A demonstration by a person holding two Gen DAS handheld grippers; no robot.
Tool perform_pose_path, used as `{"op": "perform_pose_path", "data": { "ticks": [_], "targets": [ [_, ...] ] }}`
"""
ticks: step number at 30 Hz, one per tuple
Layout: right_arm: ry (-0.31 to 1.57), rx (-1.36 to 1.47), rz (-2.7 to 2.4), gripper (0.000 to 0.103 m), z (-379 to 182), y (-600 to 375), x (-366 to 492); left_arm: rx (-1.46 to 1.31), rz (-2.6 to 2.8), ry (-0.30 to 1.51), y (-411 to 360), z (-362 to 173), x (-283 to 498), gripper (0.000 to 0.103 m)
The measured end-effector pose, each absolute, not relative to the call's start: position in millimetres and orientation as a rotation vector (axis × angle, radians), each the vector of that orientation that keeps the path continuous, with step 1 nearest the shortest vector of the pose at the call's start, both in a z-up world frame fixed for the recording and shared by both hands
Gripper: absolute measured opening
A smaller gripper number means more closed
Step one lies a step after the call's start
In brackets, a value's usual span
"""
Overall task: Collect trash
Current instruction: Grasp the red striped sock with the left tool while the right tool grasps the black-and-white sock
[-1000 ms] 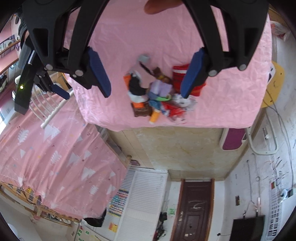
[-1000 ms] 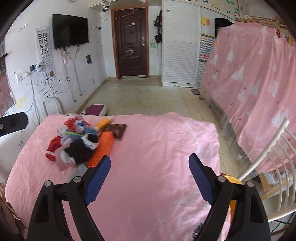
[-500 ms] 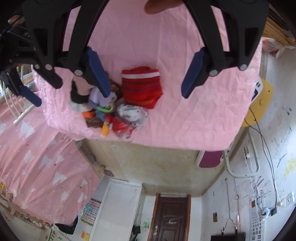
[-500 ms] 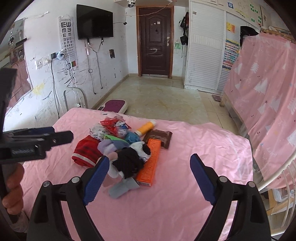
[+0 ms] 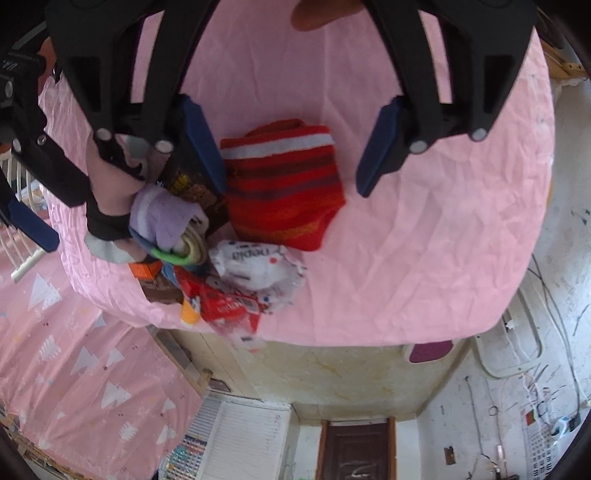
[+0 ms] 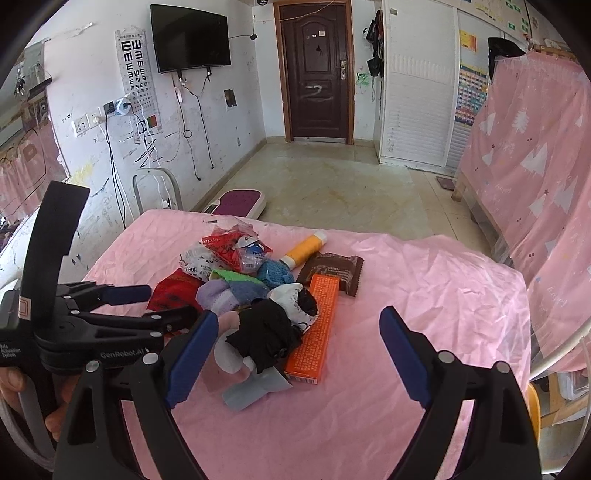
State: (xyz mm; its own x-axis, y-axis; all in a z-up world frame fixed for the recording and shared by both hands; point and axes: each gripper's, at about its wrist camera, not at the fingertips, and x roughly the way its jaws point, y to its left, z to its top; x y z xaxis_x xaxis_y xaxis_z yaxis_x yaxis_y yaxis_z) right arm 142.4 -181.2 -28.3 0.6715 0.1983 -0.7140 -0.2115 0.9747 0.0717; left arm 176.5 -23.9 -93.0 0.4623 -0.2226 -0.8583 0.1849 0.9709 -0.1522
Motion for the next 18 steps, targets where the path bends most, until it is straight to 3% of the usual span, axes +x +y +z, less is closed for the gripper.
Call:
{"op": "perform_pose_path", "data": {
  "ticks": [5,8,13,16,18],
  "targets": [
    [0.823,0.01,0.256,0.079,-34.6,-181.7,148.5,-0.006,-0.277,1.044,-31.4,-93.9,171.9,0.037],
    [0.838,0.023,0.276,0.079,-38.3,-179.5,151.4,0.001,-0.272,1.035,-32.8,-92.4,171.4,0.026],
    [0.859,0.034,0.314,0.077,-40.8,-174.3,151.8,0.013,-0.268,1.016,-32.8,-87.0,164.2,0.022],
    [0.874,0.042,0.343,0.054,-42.7,-171.9,153.2,0.015,-0.268,1.012,-34.1,-84.1,159.7,0.022],
    [0.888,0.044,0.365,0.044,-44.6,-169.0,154.2,0.014,-0.266,1.009,-33.7,-83.3,155.8,0.022]
  ]
}}
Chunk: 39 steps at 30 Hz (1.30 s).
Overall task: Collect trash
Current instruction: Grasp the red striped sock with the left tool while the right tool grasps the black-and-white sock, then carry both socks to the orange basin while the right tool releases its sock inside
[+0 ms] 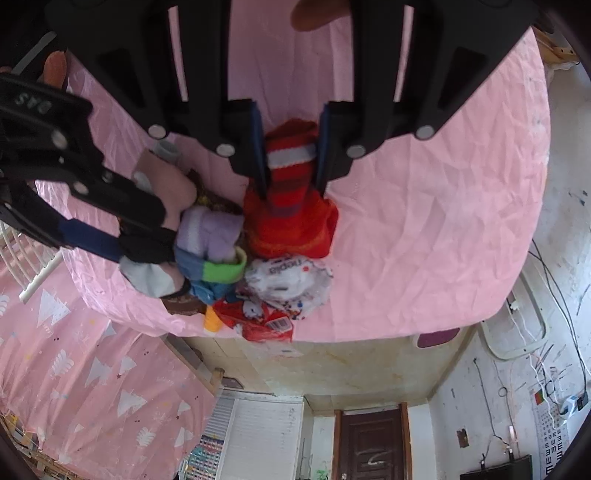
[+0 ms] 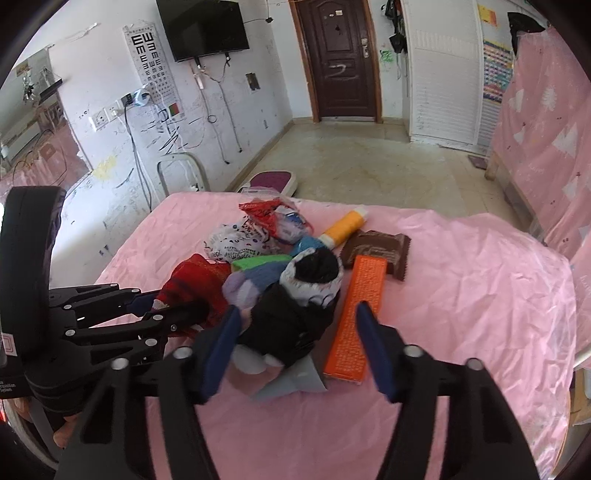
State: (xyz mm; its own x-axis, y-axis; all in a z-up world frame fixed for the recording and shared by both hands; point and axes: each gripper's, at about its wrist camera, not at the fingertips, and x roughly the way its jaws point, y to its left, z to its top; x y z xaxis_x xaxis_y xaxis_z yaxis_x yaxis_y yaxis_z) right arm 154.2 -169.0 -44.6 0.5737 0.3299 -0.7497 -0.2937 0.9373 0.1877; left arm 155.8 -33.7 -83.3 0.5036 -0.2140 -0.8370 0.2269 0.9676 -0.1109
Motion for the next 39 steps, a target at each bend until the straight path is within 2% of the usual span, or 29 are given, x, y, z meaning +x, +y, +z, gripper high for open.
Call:
{"op": "perform_pose_path", "data": {
  "ticks": [4,7,24,39],
  "targets": [
    [0.892,0.042,0.381,0.031,-46.4,-166.7,153.9,0.008,-0.256,1.003,-28.6,-81.2,148.5,0.021],
    [0.876,0.033,0.381,0.029,-42.4,-167.3,147.6,0.001,-0.248,0.997,-25.3,-78.0,143.9,0.021],
    [0.755,0.045,0.347,0.029,-9.4,-192.2,106.8,0.031,-0.224,0.9,-34.5,-42.4,105.6,0.021],
    [0.666,0.134,0.238,0.029,4.4,-265.3,66.8,0.135,-0.265,0.841,-93.9,-19.2,78.6,0.022]
  ]
}}
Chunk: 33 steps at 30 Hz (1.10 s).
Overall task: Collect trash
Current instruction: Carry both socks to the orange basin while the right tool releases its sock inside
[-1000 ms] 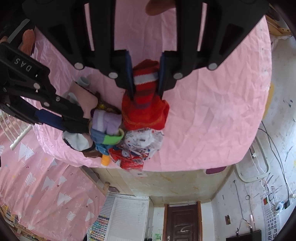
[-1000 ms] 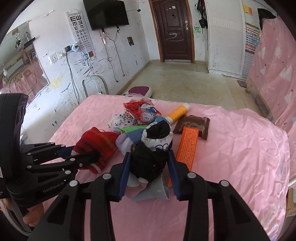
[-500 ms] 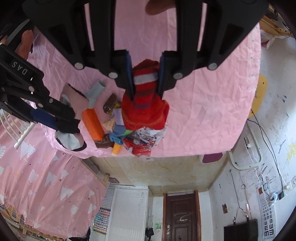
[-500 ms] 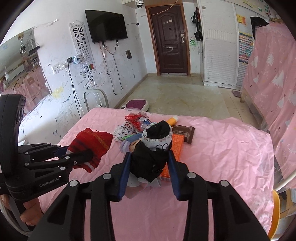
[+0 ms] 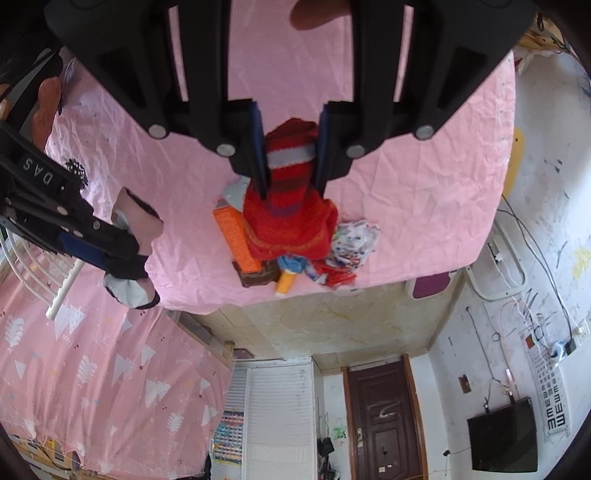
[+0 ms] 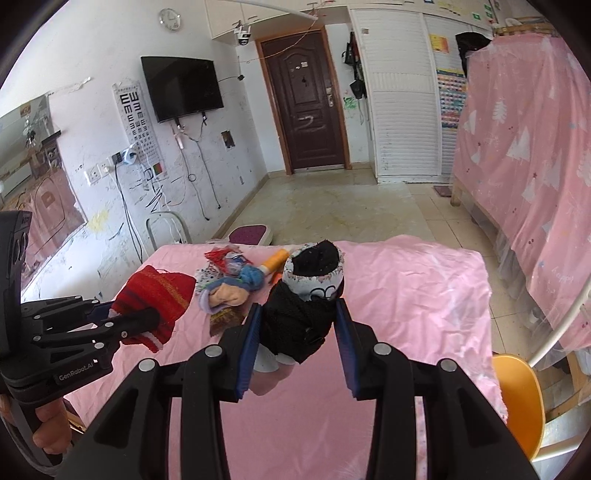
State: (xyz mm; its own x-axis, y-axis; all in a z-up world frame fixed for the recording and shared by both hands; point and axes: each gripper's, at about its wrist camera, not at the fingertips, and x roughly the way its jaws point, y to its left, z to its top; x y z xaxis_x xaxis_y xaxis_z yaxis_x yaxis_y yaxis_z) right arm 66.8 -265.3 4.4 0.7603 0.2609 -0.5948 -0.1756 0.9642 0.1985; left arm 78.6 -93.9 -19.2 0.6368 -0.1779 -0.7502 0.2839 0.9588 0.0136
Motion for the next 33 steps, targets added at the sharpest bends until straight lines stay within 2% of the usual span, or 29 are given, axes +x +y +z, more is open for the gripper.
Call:
{"op": "perform_pose_path", "data": {
  "ticks": [14,33],
  "targets": [
    [0.616,0.192,0.146,0.029,3.6,-328.8,38.2,0.214,-0.308,0.827,-147.1,-14.3,66.3,0.022],
    [0.594,0.245,-0.074,0.029,-22.3,-454.7,-14.3,0.335,-0.437,0.807,-276.1,-8.4,49.1,0.022]
  ]
}}
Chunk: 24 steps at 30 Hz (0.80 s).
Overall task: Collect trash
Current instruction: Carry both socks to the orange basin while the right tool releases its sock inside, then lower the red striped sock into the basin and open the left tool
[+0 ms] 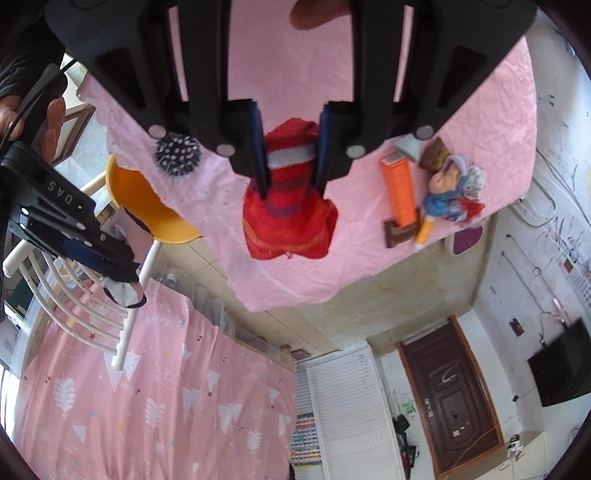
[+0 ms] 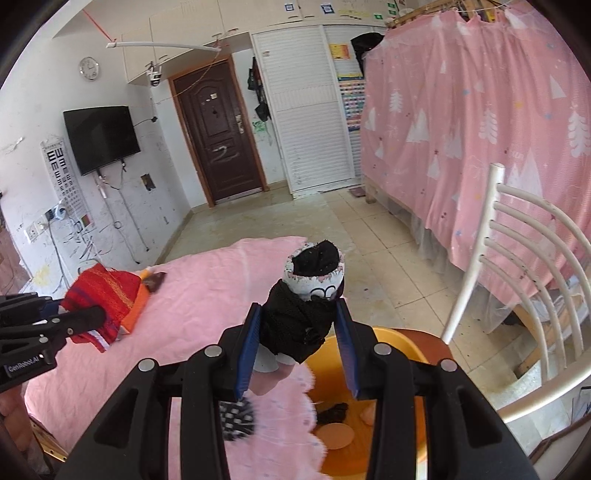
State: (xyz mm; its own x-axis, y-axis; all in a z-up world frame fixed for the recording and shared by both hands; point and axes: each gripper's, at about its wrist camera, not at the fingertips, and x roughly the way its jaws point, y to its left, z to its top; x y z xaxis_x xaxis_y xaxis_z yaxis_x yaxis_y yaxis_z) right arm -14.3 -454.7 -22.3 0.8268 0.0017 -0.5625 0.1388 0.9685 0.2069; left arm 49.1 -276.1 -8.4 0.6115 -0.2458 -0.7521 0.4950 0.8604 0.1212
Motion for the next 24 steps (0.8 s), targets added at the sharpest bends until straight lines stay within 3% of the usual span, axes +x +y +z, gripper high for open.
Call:
{"op": "perform_pose_path", "data": {
  "ticks": [24],
  "targets": [
    [0.653,0.298,-0.141,0.029,-65.5,-521.2,-34.3,0.383,-0.617,0.848,-413.8,-24.1,42.3,0.022]
  ]
}}
